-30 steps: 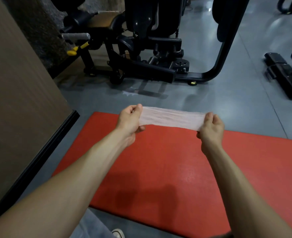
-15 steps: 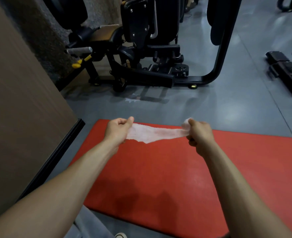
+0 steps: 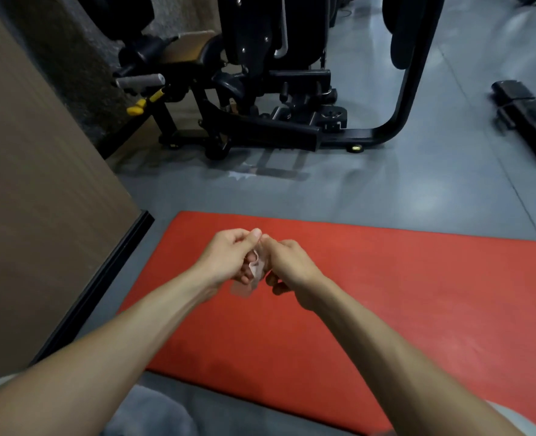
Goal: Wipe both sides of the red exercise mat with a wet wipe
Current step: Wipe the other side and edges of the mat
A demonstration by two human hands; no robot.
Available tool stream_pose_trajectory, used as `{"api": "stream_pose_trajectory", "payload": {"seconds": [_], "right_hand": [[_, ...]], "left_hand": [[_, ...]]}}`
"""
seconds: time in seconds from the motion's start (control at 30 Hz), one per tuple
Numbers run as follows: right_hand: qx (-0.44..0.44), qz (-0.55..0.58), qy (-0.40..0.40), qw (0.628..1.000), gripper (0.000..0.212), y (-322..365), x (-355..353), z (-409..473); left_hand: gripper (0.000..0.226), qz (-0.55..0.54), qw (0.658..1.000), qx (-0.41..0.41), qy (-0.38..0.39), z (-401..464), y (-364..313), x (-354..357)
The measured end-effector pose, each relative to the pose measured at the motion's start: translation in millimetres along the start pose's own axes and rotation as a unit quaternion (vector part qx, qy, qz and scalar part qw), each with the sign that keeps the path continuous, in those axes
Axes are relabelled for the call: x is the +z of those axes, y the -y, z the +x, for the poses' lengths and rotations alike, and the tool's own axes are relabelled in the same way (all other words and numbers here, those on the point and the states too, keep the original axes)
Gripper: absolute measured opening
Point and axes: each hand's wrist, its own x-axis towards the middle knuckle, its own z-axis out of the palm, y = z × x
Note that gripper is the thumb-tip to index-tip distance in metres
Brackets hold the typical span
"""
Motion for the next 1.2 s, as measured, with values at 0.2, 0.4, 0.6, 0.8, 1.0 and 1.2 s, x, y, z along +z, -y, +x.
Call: {"api": "stream_pose_trajectory", "payload": {"seconds": [0.2,0.4,0.6,0.8,1.0,1.2], "right_hand": [[0.013,-0.042,0.032,0.999,0.048,-6.8,12.0,8.3],[0.005,-0.028,0.032,0.999,0.019,-12.4,43.6,14.6],[0.088,0.130,0.055,0.986,0.015,3.5,54.1,17.6],[0.115,0.134,0.098,0.979,0.019,-12.2,56.7,18.0],[0.097,0.115,0.002,0.989,0.010,-28.8,51.4,19.6],[0.091,0.084,0.002,0.992,0.021,-32.4,48.6,20.3]], "left_hand": [[0.064,-0.161,0.979,-0.062,0.111,-4.1,16.0,-24.3],[0.060,-0.185,0.977,-0.061,0.092,-6.2,48.3,-63.7],[0.063,-0.248,0.963,-0.102,0.016,-2.3,88.3,-83.3],[0.085,-0.307,0.916,-0.100,0.240,-18.6,88.8,-91.2],[0.011,-0.259,0.956,-0.068,0.124,-17.9,99.8,-84.2],[0.026,-0.169,0.985,0.032,0.031,-15.8,108.9,-72.6]]}}
